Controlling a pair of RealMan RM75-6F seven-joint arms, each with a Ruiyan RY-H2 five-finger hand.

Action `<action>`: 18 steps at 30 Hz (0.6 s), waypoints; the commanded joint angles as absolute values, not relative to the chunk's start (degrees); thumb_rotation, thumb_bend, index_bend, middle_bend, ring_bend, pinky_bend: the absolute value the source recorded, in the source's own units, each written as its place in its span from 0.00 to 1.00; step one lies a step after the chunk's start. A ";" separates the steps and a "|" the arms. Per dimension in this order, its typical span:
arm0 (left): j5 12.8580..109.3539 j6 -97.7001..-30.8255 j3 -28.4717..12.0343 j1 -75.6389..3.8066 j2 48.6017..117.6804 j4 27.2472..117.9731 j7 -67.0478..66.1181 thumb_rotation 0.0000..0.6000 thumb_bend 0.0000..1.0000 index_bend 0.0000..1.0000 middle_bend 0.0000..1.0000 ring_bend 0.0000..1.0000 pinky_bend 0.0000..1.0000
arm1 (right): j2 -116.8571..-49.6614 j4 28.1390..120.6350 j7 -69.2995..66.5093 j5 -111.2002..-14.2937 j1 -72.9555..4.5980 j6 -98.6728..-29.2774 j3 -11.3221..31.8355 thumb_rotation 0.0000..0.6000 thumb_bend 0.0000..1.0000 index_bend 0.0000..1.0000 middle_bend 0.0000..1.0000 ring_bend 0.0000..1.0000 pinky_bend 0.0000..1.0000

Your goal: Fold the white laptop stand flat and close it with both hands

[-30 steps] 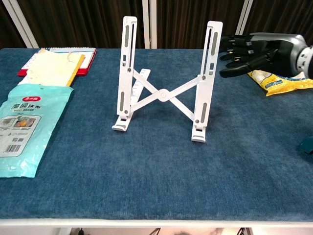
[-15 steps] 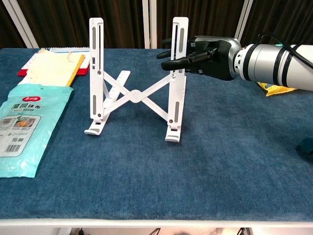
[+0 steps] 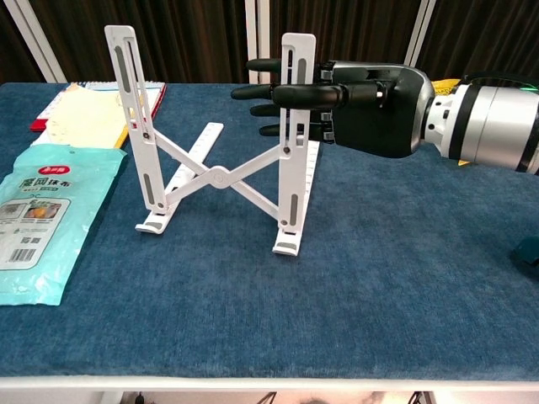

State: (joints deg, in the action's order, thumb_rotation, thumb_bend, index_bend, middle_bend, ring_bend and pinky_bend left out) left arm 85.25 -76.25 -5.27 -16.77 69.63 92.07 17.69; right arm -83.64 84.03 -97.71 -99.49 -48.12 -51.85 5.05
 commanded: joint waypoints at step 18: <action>84.15 -73.26 -5.44 -18.18 71.48 88.50 22.93 1.00 0.01 0.27 0.19 0.13 0.17 | -86.05 86.61 -99.28 -94.64 -46.57 -57.39 0.18 1.00 0.18 0.00 0.17 0.03 0.07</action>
State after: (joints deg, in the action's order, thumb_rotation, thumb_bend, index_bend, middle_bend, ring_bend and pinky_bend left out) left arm 85.08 -75.01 -4.67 -16.98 70.98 89.58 21.02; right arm -86.86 85.72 -99.74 -94.51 -46.60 -57.02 0.32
